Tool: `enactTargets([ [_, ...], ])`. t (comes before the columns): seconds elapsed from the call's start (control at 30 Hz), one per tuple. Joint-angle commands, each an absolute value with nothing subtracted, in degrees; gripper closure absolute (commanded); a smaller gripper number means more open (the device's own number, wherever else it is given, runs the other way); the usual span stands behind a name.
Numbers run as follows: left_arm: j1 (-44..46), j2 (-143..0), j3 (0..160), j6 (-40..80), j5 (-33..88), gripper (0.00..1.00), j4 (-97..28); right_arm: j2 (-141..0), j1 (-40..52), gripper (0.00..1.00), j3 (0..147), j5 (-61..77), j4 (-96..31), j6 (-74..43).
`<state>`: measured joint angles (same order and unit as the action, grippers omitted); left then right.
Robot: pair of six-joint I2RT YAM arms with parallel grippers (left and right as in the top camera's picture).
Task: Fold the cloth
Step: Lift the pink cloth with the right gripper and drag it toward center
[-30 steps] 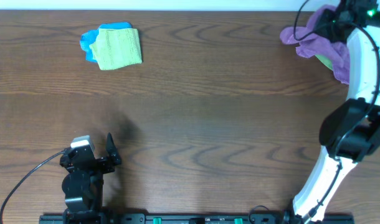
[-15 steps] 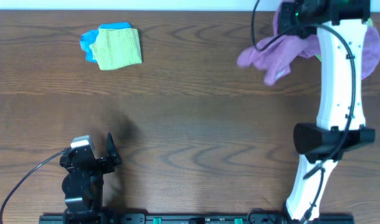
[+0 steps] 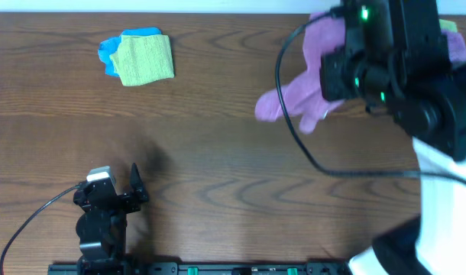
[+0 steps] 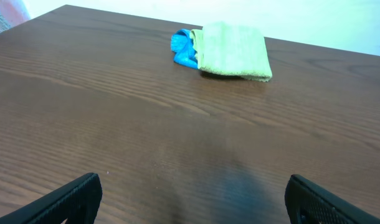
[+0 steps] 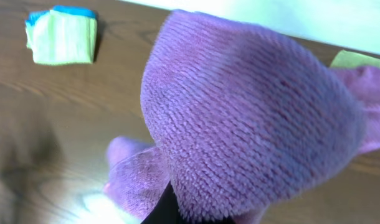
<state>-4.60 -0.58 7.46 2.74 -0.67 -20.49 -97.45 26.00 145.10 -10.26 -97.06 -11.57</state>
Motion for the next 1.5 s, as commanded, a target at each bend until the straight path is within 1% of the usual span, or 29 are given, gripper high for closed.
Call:
enactTargets([
  [0.0,-4.38,-0.27,6.26,2.11,-1.50,0.05,-20.95,-93.12,27.81,0.98,137.12,-15.64,-97.27,-13.89],
  [0.07,-4.38,-0.27,6.26,2.11,-1.50,0.05,-20.95,-87.44,28.16,0.98,129.97,-18.48,-97.25,-16.21],
  [0.27,-4.36,-0.27,6.26,2.11,-1.50,0.05,-20.95,-69.80,28.16,0.98,113.45,-18.65,-96.03,-17.28],
  [0.43,-4.38,-0.27,6.26,2.11,-1.50,0.05,-20.95,-60.18,28.14,0.98,100.16,-16.69,-95.09,-20.18],
  [0.53,-4.38,-0.27,6.26,2.11,-1.50,0.05,-20.95,-58.65,28.14,0.98,91.61,-14.06,-91.11,-20.14],
  [0.6,-4.38,-0.27,6.26,2.11,-1.50,0.05,-20.95,-59.55,28.14,0.99,86.17,-13.74,-84.01,-19.94],
  [0.63,-4.38,-0.27,6.26,2.11,-1.50,0.05,-20.95,-61.25,28.14,0.98,83.81,-12.10,-78.41,-17.52],
  [0.73,-4.38,-0.27,6.26,2.11,-1.50,0.05,-20.95,-69.87,28.14,0.99,83.22,-7.92,-66.85,-11.90],
  [0.77,-4.38,-0.27,6.26,2.11,-1.50,0.05,-20.95,-72.93,28.14,0.59,84.31,-8.14,-67.29,-11.25],
  [0.8,-4.36,-0.27,6.26,2.11,-1.50,0.05,-20.95,-75.72,28.14,0.01,85.49,-8.16,-69.43,-11.07],
  [0.87,-4.38,-0.27,6.26,2.11,-1.50,0.05,-20.95,-79.66,28.08,0.01,86.37,-8.36,-72.82,-11.14],
  [0.93,-4.38,-0.27,6.26,2.11,-1.48,0.05,-20.95,-81.91,28.05,0.01,86.35,-8.36,-73.49,-11.11],
  [1.03,-4.38,-0.27,6.26,2.11,-1.48,0.05,-20.95,-82.35,28.03,0.01,86.37,-8.82,-72.62,-11.99],
  [1.2,-4.36,-0.27,6.26,2.11,-1.48,0.05,-20.95,-82.19,26.76,0.01,84.71,-10.70,-75.18,-12.91],
  [1.23,-4.38,-0.27,6.26,2.11,-1.50,0.05,-20.95,-82.21,26.35,0.02,83.77,-10.41,-74.78,-13.26],
  [1.27,-4.38,-0.27,6.26,2.11,-1.48,0.05,-20.95,-82.24,26.11,0.07,82.81,-10.02,-74.04,-13.23],
  [1.3,-4.38,-0.27,6.26,2.11,-1.50,0.05,-20.95,-82.28,26.06,0.19,81.41,-9.67,-72.71,-13.23],
  [1.4,-4.38,-0.27,6.26,2.11,-1.50,0.05,-20.95,-82.54,26.06,0.27,75.31,-5.52,-66.06,-12.69],
  [1.47,-4.38,-0.27,6.26,2.11,-1.48,0.05,-20.95,-82.74,26.15,0.27,71.83,-3.66,-62.33,-12.60],
])
